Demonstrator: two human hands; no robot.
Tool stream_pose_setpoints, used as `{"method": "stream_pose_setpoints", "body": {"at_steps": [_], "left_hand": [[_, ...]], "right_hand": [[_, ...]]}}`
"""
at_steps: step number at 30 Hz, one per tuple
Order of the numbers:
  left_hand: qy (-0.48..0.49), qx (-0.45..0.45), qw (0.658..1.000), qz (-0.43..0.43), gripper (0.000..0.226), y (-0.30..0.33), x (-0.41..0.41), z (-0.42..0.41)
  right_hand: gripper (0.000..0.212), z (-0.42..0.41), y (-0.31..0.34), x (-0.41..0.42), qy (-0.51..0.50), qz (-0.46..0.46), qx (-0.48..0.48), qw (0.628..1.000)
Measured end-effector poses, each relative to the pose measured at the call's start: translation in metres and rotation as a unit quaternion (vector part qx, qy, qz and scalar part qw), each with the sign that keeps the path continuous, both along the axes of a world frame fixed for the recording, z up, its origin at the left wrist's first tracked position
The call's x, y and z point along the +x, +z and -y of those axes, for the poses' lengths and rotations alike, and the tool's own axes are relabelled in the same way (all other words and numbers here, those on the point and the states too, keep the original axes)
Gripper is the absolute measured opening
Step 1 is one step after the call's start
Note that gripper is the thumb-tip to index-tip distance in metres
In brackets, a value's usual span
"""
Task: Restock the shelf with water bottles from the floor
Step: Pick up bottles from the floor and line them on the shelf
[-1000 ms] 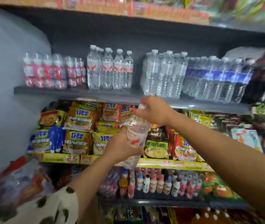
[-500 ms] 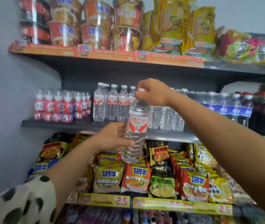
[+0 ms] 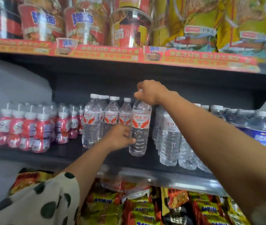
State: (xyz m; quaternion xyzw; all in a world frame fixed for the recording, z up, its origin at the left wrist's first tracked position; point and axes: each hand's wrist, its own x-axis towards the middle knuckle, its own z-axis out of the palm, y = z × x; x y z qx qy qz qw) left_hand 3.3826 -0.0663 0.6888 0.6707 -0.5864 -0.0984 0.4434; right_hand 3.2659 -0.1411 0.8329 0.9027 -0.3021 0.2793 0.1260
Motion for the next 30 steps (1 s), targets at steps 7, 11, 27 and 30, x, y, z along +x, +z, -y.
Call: {"method": "stream_pose_setpoints", "body": {"at_steps": [7, 11, 27, 30], "left_hand": [[0.043, 0.025, 0.998, 0.036, 0.019, -0.014, 0.021, 0.073], [0.064, 0.017, 0.997, 0.036, 0.015, -0.022, 0.031, 0.092], [0.115, -0.002, 0.992, 0.047, 0.018, -0.023, 0.044, 0.102], [0.109, 0.012, 0.993, 0.043, 0.021, -0.022, 0.043, 0.099]], "right_hand": [[0.023, 0.082, -0.009, 0.04, -0.035, -0.039, 0.023, 0.998], [0.022, 0.109, -0.012, 0.058, -0.039, -0.048, 0.044, 0.997], [0.04, 0.143, -0.017, 0.083, -0.058, -0.045, 0.072, 0.995], [0.043, 0.135, -0.016, 0.079, -0.067, -0.037, 0.092, 0.993]]}}
